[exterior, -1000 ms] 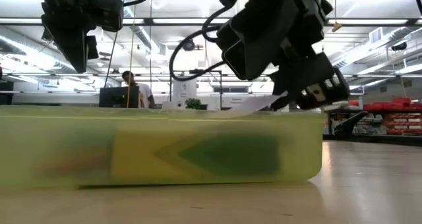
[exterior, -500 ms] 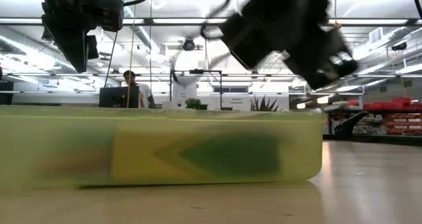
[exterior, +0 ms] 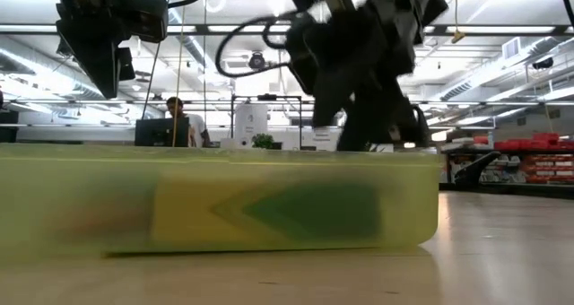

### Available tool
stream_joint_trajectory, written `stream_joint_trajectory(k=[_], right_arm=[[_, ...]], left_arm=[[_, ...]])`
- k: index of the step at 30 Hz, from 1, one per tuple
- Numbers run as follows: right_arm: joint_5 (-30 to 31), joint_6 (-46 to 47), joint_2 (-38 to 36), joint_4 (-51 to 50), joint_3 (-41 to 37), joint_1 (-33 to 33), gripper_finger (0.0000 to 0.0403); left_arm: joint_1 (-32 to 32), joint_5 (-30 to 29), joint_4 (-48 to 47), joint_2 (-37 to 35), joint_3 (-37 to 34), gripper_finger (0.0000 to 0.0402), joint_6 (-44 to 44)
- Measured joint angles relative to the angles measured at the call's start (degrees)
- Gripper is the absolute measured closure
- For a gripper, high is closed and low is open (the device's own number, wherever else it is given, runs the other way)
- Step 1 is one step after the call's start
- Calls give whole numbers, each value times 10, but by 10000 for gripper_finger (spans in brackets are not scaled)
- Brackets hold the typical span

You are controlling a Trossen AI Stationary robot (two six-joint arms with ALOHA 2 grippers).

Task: Pack school essentials
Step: Put the violet sticky notes into the yellow supply box, then return to Home Position

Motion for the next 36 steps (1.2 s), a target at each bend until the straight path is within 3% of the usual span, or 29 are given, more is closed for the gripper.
stream_joint_trajectory(k=[3,7,15,22,30,36], right_arm=[[18,-5,0,18,-25,0,244],[-10,-11,1,19,-25,-9,244],[-25,-36,1,-25,70,-27,244],[69,-118,-45,-62,112,-32,245],[173,-190,-167,-56,53,-64,271],[180,-235,-264,-11,-30,-118,299]], left_arm=[[0,6,0,0,0,367,0],[0,8,0,0,0,362,0],[0,40,-5,0,0,364,1],[-1,57,-12,-39,0,380,30],[3,-29,7,-160,-4,395,92],[14,-102,33,-228,-4,395,118]])
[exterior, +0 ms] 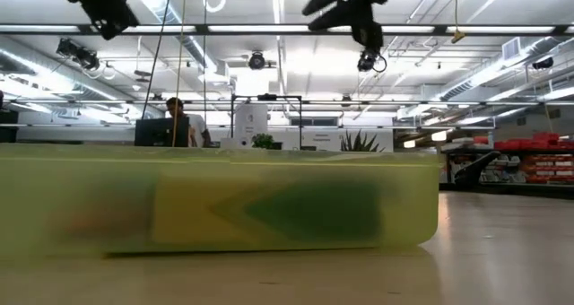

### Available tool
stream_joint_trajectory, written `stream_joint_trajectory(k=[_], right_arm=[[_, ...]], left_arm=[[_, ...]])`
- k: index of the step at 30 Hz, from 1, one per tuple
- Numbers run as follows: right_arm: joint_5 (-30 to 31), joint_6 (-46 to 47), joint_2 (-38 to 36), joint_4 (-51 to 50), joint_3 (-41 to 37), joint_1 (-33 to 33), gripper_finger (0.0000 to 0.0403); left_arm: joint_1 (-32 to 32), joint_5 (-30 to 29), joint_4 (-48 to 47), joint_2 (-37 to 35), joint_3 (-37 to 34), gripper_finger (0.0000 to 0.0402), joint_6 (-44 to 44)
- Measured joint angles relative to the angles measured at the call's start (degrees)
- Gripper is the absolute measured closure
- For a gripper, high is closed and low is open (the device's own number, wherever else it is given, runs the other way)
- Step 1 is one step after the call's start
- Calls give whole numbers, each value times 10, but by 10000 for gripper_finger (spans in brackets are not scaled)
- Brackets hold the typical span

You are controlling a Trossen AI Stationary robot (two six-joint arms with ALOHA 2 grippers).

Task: Pack school essentials
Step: Return to Home Position

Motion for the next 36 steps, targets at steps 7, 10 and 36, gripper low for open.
stream_joint_trajectory(k=[7,10,36], right_arm=[[-40,-25,-104,31,-80,-63,329],[-46,-32,-145,26,-104,-81,339],[17,-127,-427,-34,-145,-184,354]], left_arm=[[57,-28,20,-62,0,397,-20],[78,-35,25,-87,0,398,-17],[177,-65,24,-294,0,395,-31]])
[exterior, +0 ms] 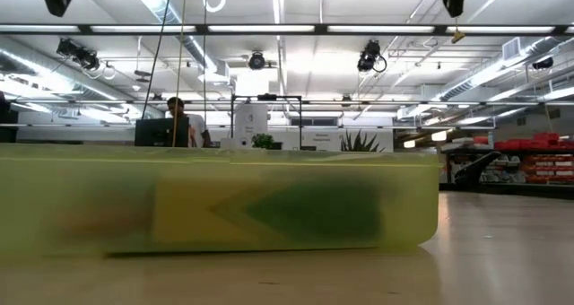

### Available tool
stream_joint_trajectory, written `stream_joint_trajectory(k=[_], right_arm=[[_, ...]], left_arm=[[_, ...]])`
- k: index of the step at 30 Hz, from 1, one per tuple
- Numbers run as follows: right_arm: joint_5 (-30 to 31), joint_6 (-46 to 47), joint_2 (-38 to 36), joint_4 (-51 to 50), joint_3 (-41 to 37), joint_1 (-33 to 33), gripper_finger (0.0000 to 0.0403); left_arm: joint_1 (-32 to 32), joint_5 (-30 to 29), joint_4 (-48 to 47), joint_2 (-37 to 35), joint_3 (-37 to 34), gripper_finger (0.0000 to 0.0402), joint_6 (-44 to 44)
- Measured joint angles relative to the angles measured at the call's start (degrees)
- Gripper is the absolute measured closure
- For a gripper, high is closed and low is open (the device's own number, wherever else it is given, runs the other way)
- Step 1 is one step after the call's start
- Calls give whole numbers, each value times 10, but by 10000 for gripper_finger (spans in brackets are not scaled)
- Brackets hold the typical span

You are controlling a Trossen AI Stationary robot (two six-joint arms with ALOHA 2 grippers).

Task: Pack school essentials
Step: Return to Home Position

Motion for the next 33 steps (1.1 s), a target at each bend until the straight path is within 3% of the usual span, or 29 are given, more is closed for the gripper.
stream_joint_trajectory(k=[15,20,27,33], right_arm=[[36,-8,-107,-27,0,-5,358],[38,-26,-138,-16,7,-5,369],[63,-105,-167,-16,22,-5,385],[60,-221,-184,-18,25,-5,392]], left_arm=[[0,-23,22,-91,0,397,-18],[0,-14,98,-101,0,399,-5],[0,25,208,-101,0,397,65],[0,39,186,-101,0,397,118]])
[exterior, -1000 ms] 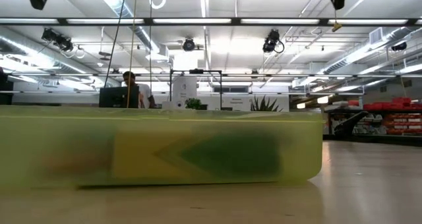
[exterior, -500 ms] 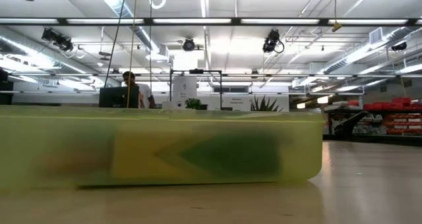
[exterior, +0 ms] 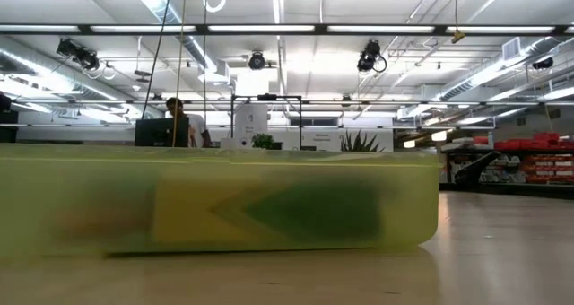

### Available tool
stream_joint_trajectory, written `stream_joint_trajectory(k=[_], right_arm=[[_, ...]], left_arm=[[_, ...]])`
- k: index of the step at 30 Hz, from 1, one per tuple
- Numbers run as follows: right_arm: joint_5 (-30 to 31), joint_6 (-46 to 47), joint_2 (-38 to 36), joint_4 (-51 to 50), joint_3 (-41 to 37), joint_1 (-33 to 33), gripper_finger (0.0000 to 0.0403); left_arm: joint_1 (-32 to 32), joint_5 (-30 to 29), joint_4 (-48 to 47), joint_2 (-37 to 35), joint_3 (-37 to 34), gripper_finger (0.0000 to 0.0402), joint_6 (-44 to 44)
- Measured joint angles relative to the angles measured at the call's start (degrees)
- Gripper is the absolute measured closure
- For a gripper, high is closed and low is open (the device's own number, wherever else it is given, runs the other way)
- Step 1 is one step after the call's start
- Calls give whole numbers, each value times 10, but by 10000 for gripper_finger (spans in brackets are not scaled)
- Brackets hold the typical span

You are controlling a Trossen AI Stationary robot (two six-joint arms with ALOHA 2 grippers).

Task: Pack school essentials
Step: Return to Home Position

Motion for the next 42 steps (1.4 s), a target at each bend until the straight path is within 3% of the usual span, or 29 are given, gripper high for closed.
stream_joint_trajectory(k=[4,10,20,28,42], right_arm=[[8,-56,-6,-27,0,0,392],[21,-49,-7,-62,0,0,394],[21,-37,-9,-64,-22,0,395],[14,2,-10,16,-101,1,395],[-1,47,-10,101,-185,2,395]], left_arm=[[0,0,-9,0,-15,399,2],[0,8,7,0,-77,399,-33],[0,40,185,0,-215,400,-98],[-4,68,338,0,-318,401,-173],[-59,45,380,2,-389,401,-220]])
